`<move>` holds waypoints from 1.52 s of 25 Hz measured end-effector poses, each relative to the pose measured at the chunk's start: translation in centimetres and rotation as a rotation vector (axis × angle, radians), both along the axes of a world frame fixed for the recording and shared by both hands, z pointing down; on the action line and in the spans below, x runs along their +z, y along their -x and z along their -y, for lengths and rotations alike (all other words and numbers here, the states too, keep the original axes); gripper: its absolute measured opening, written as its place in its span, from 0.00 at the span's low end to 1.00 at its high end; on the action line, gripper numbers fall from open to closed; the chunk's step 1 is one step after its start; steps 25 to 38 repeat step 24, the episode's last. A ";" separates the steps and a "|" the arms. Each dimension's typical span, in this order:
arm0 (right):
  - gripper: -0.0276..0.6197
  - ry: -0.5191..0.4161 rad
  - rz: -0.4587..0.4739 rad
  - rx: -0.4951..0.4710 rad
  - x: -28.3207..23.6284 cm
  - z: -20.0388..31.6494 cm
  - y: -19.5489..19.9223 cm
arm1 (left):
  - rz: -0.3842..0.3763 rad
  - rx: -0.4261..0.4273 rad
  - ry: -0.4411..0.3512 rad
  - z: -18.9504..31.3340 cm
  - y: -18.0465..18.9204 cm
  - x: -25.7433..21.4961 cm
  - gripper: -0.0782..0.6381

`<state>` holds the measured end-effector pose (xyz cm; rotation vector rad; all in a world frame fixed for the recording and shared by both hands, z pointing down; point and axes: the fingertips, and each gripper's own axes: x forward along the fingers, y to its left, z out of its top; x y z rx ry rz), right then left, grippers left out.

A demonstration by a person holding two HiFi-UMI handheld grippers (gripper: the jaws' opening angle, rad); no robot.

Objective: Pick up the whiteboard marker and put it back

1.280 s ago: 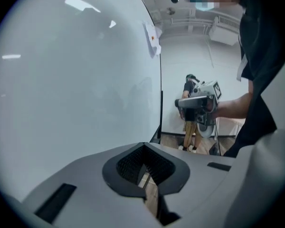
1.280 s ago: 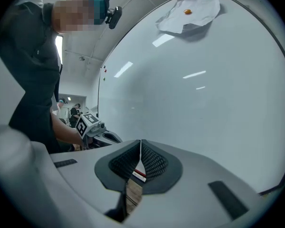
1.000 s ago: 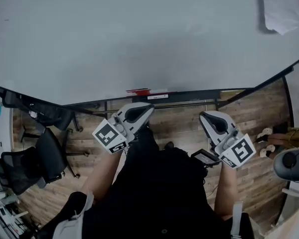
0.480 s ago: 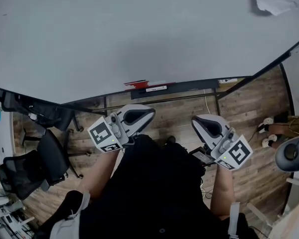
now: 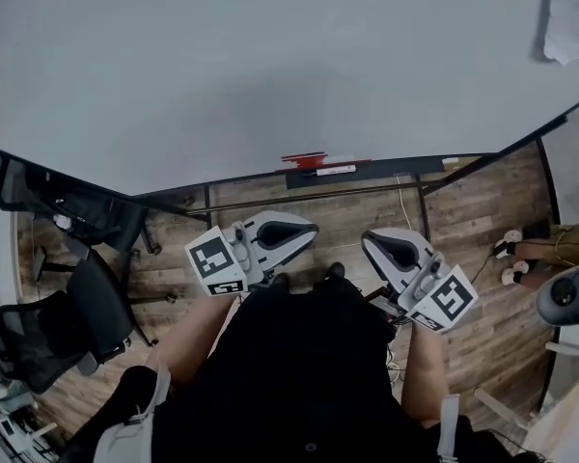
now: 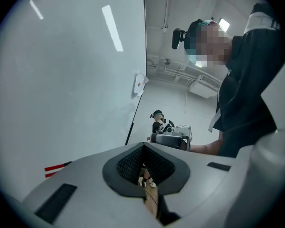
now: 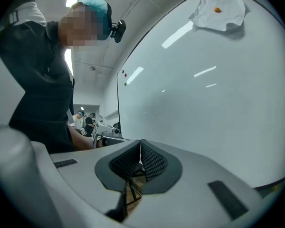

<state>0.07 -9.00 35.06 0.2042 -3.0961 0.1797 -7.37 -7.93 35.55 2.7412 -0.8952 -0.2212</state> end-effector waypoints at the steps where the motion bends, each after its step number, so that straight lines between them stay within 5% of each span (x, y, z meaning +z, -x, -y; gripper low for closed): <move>1: 0.07 0.000 -0.001 -0.006 0.1 -0.7 1.3 | 0.002 0.002 0.007 -0.9 1.1 0.2 0.12; 10: 0.07 -0.026 -0.092 0.032 2.5 -5.9 7.5 | -0.038 0.059 0.082 -6.3 7.2 3.9 0.12; 20: 0.07 0.030 -0.133 0.197 3.7 -5.8 4.5 | -0.047 0.118 0.117 -5.6 7.1 5.8 0.12; 38: 0.07 0.013 -0.117 0.182 2.5 -4.3 5.0 | -0.024 0.086 0.114 -4.5 6.7 5.8 0.12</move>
